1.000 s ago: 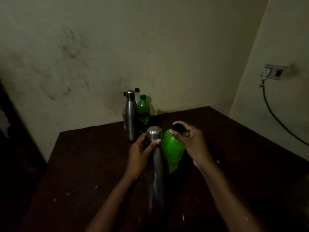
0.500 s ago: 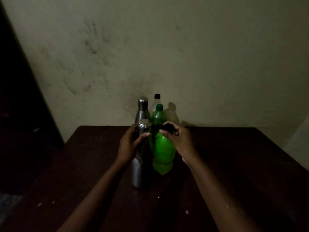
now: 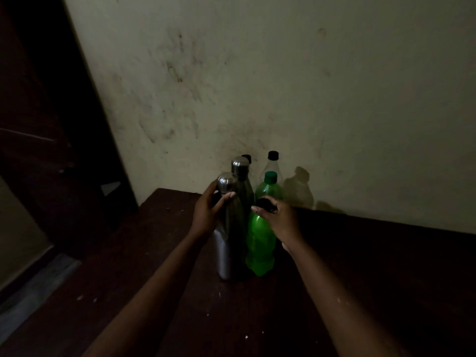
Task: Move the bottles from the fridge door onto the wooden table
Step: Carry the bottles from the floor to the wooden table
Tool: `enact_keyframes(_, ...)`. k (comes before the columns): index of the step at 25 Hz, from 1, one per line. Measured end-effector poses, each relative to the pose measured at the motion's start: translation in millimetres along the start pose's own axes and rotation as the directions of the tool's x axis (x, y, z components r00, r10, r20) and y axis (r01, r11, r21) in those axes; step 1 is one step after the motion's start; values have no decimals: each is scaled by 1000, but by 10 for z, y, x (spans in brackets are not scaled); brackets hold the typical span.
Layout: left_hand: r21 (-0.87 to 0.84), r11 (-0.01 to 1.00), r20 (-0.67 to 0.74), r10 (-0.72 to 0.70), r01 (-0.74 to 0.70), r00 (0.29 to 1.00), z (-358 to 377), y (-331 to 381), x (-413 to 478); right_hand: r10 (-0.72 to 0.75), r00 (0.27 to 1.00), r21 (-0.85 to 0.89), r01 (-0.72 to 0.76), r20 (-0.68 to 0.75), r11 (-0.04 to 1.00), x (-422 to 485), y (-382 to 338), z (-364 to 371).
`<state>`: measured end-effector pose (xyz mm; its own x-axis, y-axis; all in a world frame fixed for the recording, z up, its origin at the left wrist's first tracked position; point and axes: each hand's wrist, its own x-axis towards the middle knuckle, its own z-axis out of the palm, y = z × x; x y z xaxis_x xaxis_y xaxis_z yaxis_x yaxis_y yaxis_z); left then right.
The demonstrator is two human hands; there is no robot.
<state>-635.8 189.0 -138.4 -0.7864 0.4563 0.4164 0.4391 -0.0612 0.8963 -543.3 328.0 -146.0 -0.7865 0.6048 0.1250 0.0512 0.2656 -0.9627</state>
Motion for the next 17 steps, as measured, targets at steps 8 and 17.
enact_keyframes(8,30,1000,-3,-11,11,1000,23,-99,-90,56,995,-15,-57,-87,998,-24,28,10)
enact_keyframes(17,-44,986,91,-153,158,984,-82,-108,-320,139,973,76,-127,-185,989,-520,9,116)
